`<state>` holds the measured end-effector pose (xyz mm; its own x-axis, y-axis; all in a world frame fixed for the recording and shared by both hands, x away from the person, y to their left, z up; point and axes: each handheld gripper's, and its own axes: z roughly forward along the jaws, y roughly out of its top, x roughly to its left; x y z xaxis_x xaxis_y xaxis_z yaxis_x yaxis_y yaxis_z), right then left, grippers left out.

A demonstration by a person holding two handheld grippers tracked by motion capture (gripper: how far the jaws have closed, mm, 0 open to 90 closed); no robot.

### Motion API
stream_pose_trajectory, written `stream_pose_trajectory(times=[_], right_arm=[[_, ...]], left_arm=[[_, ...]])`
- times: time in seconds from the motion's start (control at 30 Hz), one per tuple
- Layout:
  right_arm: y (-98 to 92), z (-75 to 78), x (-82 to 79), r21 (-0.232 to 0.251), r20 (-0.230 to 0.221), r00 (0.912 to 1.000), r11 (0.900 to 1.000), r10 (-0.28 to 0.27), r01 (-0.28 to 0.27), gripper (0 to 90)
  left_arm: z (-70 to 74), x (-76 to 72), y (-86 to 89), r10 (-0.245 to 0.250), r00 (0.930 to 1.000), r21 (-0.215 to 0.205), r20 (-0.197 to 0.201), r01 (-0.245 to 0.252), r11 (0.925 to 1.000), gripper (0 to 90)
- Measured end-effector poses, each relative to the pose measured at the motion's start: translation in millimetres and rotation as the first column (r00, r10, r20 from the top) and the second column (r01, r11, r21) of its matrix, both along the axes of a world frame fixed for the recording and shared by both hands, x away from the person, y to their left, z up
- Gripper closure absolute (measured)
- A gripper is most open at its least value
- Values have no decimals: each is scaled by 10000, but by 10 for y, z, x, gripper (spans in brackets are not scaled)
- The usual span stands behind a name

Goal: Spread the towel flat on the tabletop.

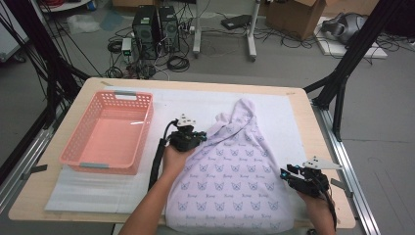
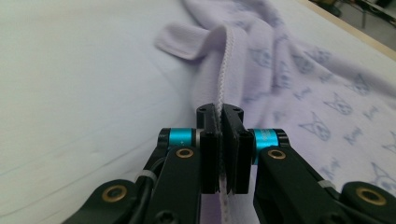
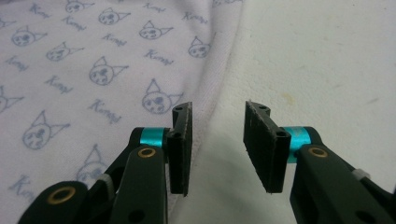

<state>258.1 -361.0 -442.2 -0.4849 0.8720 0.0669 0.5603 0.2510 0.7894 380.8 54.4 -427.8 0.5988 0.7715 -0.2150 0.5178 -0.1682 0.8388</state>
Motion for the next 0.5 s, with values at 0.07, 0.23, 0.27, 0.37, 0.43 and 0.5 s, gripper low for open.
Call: stream_pose_trajectory(times=[0.07, 0.23, 0.27, 0.37, 0.43, 0.5], right_arm=[[1, 5, -8, 53, 6, 10000, 10000, 13, -13, 618], [-3, 1, -6, 7, -41, 9999, 9999, -148, 148, 618], [-8, 0, -3, 63, -67, 9997, 9997, -216, 216, 618], [-12, 0, 4, 109, -73, 9996, 9996, -270, 270, 618], [-1, -5, 18, 42, -76, 9996, 9996, -276, 276, 622], [12, -11, 45, -78, -85, 9993, 9994, -351, 350, 634]], left_arm=[[18, -9, 136, 682, 9977, 97, -40, -682, 9976, 860], [-66, -47, 416, 1647, 9854, 416, -427, -1630, 9858, 854], [-83, -68, 446, 1770, 9834, 522, -396, -1749, 9832, 844], [-122, -126, 522, 1853, 9808, -32, -601, -1859, 9826, 591], [-114, -192, 482, 1124, 9897, 607, -885, -1073, 9924, 522], [-98, -225, 459, 878, 9933, 984, -756, -802, 9919, 504]])
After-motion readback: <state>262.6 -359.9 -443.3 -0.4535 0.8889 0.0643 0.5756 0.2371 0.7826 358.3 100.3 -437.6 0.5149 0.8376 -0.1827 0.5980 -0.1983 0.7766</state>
